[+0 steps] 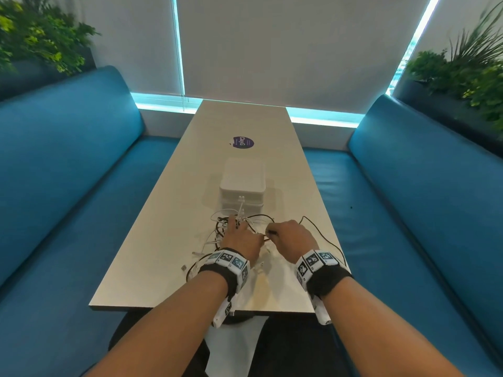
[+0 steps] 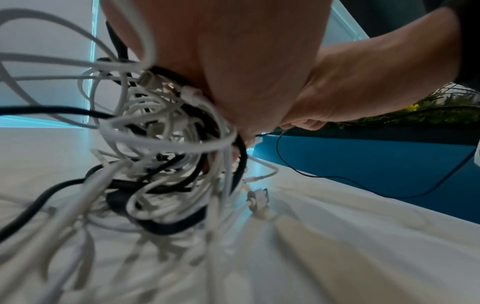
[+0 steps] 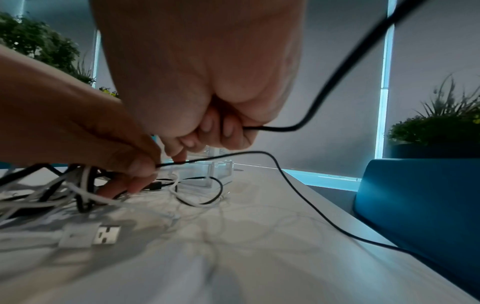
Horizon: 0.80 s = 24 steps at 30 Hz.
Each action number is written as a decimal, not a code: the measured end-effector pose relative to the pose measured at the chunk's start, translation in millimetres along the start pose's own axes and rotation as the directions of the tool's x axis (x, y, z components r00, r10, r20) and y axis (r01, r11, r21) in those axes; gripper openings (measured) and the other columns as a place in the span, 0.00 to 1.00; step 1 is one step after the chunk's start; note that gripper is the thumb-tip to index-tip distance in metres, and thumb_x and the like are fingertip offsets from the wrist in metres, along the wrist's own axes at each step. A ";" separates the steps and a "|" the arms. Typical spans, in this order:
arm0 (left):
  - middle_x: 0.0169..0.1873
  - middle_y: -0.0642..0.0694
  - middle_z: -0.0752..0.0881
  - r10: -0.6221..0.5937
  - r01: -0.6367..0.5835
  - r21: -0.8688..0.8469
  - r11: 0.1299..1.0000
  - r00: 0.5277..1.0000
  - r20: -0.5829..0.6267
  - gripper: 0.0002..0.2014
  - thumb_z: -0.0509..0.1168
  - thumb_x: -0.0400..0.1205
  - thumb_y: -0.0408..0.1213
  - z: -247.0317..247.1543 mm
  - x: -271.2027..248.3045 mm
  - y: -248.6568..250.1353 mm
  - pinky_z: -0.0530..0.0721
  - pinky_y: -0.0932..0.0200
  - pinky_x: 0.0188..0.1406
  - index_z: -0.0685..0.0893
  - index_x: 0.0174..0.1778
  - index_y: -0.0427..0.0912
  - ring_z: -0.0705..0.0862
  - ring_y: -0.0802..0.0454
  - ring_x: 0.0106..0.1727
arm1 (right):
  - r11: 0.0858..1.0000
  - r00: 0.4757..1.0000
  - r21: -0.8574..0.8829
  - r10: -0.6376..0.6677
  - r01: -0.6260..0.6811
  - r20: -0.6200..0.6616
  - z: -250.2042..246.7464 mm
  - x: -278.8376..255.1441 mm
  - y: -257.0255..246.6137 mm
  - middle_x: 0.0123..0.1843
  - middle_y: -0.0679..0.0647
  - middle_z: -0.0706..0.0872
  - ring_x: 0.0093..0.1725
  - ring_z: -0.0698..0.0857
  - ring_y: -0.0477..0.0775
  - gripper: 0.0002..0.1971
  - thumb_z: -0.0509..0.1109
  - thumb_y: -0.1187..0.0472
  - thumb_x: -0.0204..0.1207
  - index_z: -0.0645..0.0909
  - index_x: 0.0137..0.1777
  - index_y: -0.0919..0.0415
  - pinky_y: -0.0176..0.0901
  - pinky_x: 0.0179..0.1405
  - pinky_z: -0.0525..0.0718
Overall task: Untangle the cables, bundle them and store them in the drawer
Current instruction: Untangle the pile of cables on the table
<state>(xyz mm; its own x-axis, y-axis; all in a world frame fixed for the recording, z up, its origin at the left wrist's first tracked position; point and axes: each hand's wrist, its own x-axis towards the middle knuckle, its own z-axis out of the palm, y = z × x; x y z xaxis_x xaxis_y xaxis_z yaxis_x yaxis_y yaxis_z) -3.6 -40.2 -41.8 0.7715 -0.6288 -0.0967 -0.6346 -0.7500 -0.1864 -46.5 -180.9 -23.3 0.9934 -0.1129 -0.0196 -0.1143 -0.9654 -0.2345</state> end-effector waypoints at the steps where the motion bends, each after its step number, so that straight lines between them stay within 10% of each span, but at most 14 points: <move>1: 0.48 0.50 0.89 0.001 -0.001 0.007 1.000 1.000 -0.005 0.12 0.61 0.83 0.40 -1.6 0.2 -0.5 0.45 0.30 0.78 0.86 0.59 0.53 0.72 0.43 0.73 | 1.000 1.000 0.004 -0.005 0.005 0.004 -0.5 0.8 0.2 0.45 0.57 0.86 0.44 0.86 0.62 0.11 0.61 0.50 0.84 0.84 0.50 0.51 0.52 0.43 0.86; 6: 0.54 0.49 0.89 -0.002 0.000 -0.029 1.000 0.998 -0.064 0.21 0.65 0.81 0.41 1.5 1.0 1.6 0.46 0.33 0.79 0.76 0.72 0.50 0.74 0.44 0.72 | 0.994 0.999 0.105 -0.024 0.019 0.048 3.0 2.0 1.4 0.49 0.55 0.89 0.48 0.88 0.57 0.09 0.66 0.51 0.81 0.84 0.58 0.45 0.52 0.50 0.88; 24: 0.61 0.48 0.86 -0.065 0.064 0.012 0.998 0.996 0.058 0.13 0.59 0.85 0.45 11.5 -2.1 -30.4 0.48 0.27 0.79 0.87 0.59 0.50 0.68 0.42 0.77 | 0.965 0.963 0.023 0.261 -0.260 -0.062 -14.7 4.4 59.3 0.52 0.62 0.85 0.46 0.84 0.64 0.10 0.63 0.55 0.84 0.84 0.56 0.54 0.49 0.46 0.84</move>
<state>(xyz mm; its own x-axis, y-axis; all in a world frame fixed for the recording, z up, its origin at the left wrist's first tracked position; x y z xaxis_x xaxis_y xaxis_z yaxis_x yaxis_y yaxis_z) 14.6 -13.6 -47.2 0.8122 -0.5660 -0.1412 -0.5833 -0.7861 -0.2044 -49.0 -242.1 -23.0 0.9267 -0.3753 -0.0201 -0.3686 -0.8970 -0.2438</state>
